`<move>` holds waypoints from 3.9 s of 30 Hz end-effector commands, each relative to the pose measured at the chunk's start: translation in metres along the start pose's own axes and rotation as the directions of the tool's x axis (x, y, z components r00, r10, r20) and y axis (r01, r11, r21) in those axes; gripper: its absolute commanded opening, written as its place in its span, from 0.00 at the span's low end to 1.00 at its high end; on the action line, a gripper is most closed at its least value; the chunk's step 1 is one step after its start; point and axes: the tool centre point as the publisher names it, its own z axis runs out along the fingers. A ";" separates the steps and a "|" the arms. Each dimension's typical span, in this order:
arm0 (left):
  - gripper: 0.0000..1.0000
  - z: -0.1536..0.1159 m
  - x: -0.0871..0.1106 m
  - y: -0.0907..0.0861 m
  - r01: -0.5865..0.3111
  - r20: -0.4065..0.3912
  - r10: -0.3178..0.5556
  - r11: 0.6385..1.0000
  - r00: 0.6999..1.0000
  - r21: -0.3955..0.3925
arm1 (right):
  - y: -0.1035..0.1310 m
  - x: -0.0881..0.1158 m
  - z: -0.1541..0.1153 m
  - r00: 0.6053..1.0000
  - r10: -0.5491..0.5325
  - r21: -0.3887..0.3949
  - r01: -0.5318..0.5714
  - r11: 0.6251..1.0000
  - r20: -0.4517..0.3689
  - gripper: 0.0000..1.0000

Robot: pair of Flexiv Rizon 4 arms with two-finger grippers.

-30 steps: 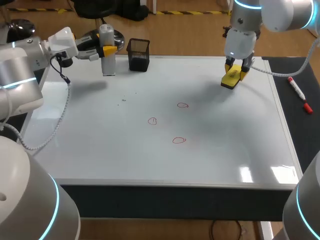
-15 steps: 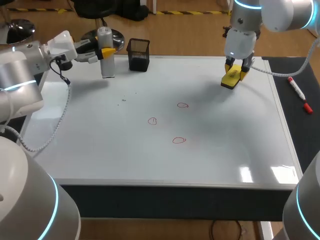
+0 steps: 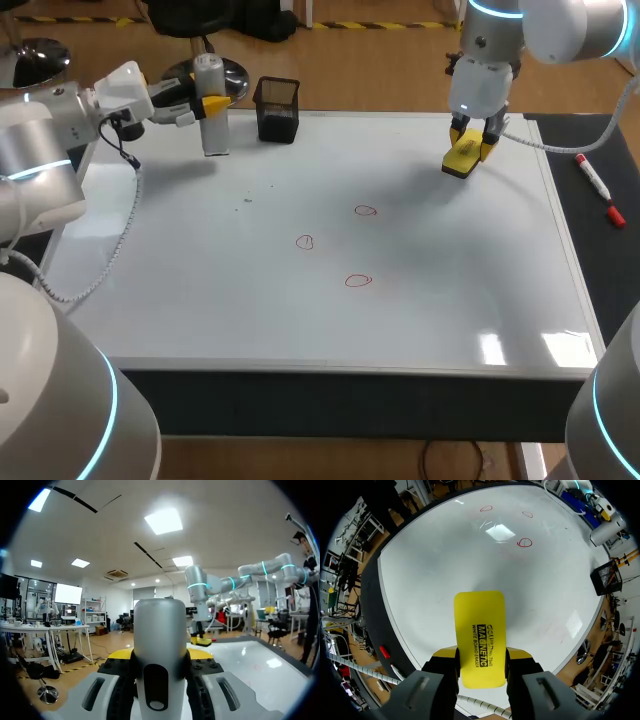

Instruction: Pick up the inspection probe, press it on each red-marked spot on the whiteboard one by one, put down the probe, pick up the eraser, and wipe off all the red marks.

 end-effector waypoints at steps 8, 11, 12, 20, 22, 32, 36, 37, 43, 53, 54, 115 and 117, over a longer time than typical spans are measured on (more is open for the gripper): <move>0.00 0.000 0.000 0.000 -0.002 -0.001 0.002 1.000 1.000 0.002 | 0.025 -0.018 -0.008 0.997 -0.071 0.048 0.072 0.996 -0.020 0.00; 0.00 0.000 0.000 0.000 -0.002 -0.001 0.002 1.000 1.000 0.002 | 0.041 -0.027 -0.006 0.994 -0.104 0.065 0.106 0.992 -0.035 0.00; 0.00 0.000 0.000 0.000 -0.002 -0.001 0.002 1.000 1.000 0.002 | 0.047 -0.030 -0.006 0.992 -0.117 0.074 0.121 0.990 -0.053 0.00; 0.00 0.000 0.000 0.000 -0.002 -0.001 0.002 1.000 1.000 0.002 | 0.092 -0.051 -0.010 0.969 -0.245 0.108 0.248 0.963 -0.040 0.00; 0.00 0.000 0.000 0.000 -0.002 -0.001 0.002 1.000 1.000 0.002 | 0.102 -0.057 -0.010 0.959 -0.279 0.117 0.282 0.952 -0.043 0.00; 0.00 0.000 0.000 0.000 -0.002 -0.001 0.002 1.000 1.000 0.002 | 0.144 -0.086 -0.007 0.918 -0.392 0.142 0.397 0.907 -0.068 0.00; 0.00 0.000 0.000 0.000 -0.002 -0.001 0.002 1.000 1.000 0.002 | 0.163 -0.097 -0.001 0.898 -0.435 0.145 0.439 0.887 -0.060 0.00; 0.00 0.000 0.000 0.000 -0.002 -0.001 0.002 1.000 1.000 0.002 | 0.167 -0.100 0.002 0.893 -0.446 0.141 0.449 0.882 -0.058 0.00; 0.00 0.000 0.000 0.000 -0.002 -0.001 0.002 1.000 1.000 0.002 | 0.188 -0.111 0.018 0.874 -0.483 0.120 0.485 0.866 -0.050 0.00; 0.00 0.000 0.000 0.000 -0.002 -0.001 0.002 1.000 1.000 0.002 | 0.231 -0.123 0.035 0.851 -0.525 0.082 0.523 0.849 0.011 0.00; 0.00 0.000 0.000 0.000 -0.002 -0.001 0.002 1.000 1.000 0.002 | 0.237 -0.124 0.036 0.849 -0.528 0.083 0.525 0.847 0.010 0.00; 0.00 0.000 0.000 0.000 -0.002 -0.001 0.002 1.000 1.000 0.002 | 0.321 -0.135 0.096 0.792 -0.610 -0.072 0.607 0.792 -0.030 0.00; 0.00 0.000 0.000 0.000 -0.002 -0.001 0.002 1.000 1.000 0.002 | 0.318 -0.130 0.097 0.797 -0.604 -0.074 0.600 0.796 -0.032 0.00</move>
